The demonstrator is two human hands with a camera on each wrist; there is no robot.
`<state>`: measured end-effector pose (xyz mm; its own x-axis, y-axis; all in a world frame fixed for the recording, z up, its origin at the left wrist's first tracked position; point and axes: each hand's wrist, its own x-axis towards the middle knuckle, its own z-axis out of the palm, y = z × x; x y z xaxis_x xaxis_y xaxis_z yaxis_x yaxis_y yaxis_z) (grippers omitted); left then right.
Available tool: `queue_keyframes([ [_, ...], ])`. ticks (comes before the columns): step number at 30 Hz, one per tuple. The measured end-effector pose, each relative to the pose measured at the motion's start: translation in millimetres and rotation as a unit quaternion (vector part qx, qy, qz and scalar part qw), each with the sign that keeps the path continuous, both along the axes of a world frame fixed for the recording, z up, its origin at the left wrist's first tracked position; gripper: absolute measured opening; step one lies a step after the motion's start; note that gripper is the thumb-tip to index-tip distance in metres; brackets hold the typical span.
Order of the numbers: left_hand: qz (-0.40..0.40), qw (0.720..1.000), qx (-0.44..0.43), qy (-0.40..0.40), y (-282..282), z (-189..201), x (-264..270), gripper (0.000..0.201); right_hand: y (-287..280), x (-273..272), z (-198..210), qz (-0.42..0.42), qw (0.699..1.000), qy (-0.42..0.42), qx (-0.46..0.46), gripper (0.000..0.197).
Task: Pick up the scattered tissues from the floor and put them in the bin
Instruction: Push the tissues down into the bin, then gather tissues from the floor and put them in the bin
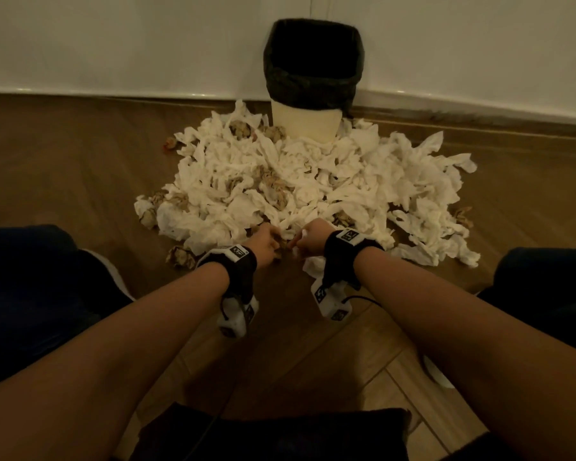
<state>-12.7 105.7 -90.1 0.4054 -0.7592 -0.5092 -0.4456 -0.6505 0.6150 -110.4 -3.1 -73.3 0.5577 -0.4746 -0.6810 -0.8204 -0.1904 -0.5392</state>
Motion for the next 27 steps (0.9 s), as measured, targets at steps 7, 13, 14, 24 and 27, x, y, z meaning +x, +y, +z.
queue_keyframes([
  [7, 0.081, 0.985, -0.089, 0.124, -27.5, 39.5, 2.4, 0.027, -17.2, -4.7, 36.3, -0.114, 0.989, -0.087, 0.043, 0.022],
  [13, 0.229, 0.921, -0.106, 0.298, -52.5, 88.6, 13.5, 0.03, -37.3, -10.9, 84.2, -0.301, 0.917, -0.177, 0.193, 0.011],
  [14, 0.218, 0.935, -0.111, 0.257, -55.4, 96.3, 16.7, 0.029, -41.5, -12.4, 93.1, -0.309, 0.907, -0.193, 0.214, 0.016],
  [24, 0.106, 0.977, -0.166, -0.075, -111.4, 183.4, 76.2, 0.04, -108.7, 9.4, 181.1, -0.218, 0.951, -0.22, 0.008, 0.028],
  [27, 0.091, 0.973, -0.154, -0.143, -132.7, 205.1, 88.9, 0.041, -131.4, 23.0, 195.4, -0.216, 0.937, -0.271, -0.031, 0.034],
])
